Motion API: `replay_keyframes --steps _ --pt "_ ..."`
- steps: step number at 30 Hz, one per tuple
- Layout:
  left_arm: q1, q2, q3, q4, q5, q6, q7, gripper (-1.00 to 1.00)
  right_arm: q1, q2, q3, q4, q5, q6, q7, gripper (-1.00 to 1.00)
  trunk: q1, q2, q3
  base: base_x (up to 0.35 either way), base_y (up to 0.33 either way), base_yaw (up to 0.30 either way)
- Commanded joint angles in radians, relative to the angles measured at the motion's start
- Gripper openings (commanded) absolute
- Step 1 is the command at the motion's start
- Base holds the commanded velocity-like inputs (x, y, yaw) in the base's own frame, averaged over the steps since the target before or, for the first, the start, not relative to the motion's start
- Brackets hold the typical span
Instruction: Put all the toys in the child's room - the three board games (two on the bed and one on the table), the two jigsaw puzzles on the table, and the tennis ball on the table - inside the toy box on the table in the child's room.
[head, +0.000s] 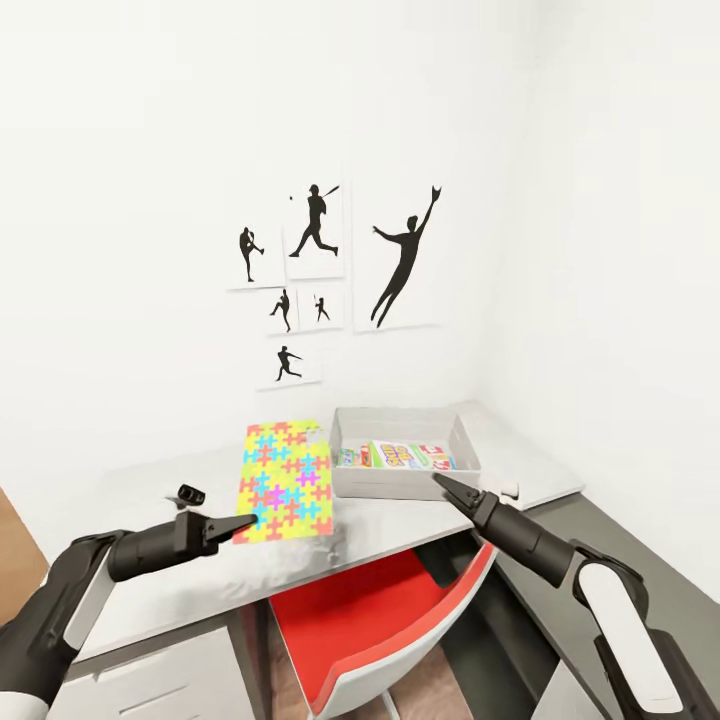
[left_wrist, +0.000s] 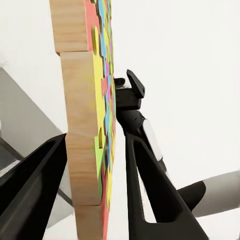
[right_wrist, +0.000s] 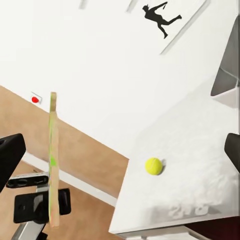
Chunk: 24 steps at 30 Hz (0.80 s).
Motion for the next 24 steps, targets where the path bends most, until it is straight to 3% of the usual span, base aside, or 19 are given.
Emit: replay_keyframes --steps 1,5,19,24 --pt "-0.001 0.000 0.005 0.000 0.000 0.008 -0.002 -1.00 -0.001 -0.003 -0.002 0.000 0.001 0.006 0.002 1.00 0.000 -0.002 -0.002 0.000 0.000 0.000" --pt "-0.001 -0.001 0.027 0.000 -0.003 0.005 -0.002 -1.00 -0.001 -0.005 -0.003 0.000 0.001 0.005 0.003 1.00 0.000 -0.002 -0.002 0.000 0.000 0.000" --pt "-0.001 -0.001 0.030 0.000 -0.005 0.003 -0.002 -1.00 -0.002 -0.006 -0.004 0.000 0.001 0.006 0.005 1.00 0.000 -0.002 -0.002 0.107 -0.045 0.000" --pt "-0.001 -0.001 0.030 0.000 -0.005 0.002 -0.002 -1.00 -0.002 -0.006 -0.026 0.000 0.001 0.007 0.007 1.00 0.000 -0.002 -0.002 0.140 -0.053 0.000"
